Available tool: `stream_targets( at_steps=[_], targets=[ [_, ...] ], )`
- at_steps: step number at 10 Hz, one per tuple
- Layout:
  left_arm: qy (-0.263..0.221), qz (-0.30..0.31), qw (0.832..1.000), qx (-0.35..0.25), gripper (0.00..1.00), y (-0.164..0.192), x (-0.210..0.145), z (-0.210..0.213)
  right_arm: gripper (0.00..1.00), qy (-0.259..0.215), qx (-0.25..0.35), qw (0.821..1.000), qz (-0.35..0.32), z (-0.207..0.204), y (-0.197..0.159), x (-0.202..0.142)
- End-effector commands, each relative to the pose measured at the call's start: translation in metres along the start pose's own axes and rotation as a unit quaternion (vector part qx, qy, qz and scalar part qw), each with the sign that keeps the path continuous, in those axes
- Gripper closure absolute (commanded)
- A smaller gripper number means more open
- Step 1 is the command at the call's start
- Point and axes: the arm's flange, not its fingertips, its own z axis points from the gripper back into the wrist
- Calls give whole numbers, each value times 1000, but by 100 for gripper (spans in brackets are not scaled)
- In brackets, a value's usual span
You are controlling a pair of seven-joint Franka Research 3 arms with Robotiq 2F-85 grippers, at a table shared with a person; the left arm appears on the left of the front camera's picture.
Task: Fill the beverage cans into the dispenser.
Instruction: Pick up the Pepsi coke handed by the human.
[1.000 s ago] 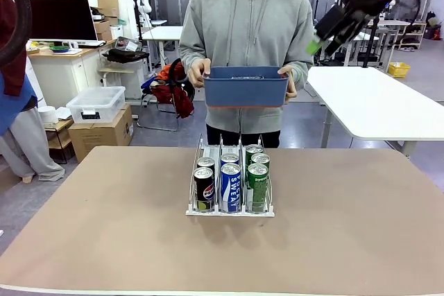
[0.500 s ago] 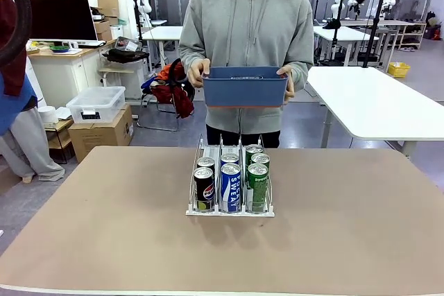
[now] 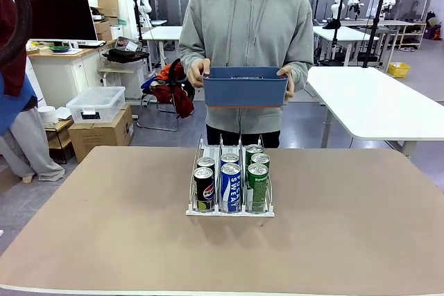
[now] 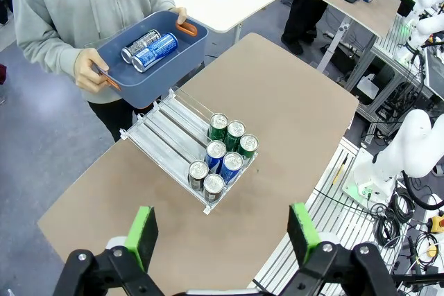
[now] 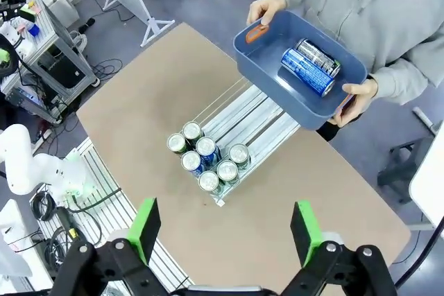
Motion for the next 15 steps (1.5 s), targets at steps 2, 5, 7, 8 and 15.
stream_targets(
  at_steps=[2,5,7,8,15],
  targets=[
    [1,1,1000,0,0,1,-2,-1,0,5,2,1000,-8,1,-7,-5],
    [1,1,1000,0,0,1,-2,-1,0,5,2,1000,-8,1,-7,-5],
    [1,1,1000,0,0,1,-2,-1,0,5,2,1000,-8,1,-7,-5],
    [1,1,1000,0,0,1,-2,-1,0,5,2,1000,-8,1,-7,-5],
    [1,1,1000,0,0,1,-2,-1,0,5,2,1000,-8,1,-7,-5]
  ],
)
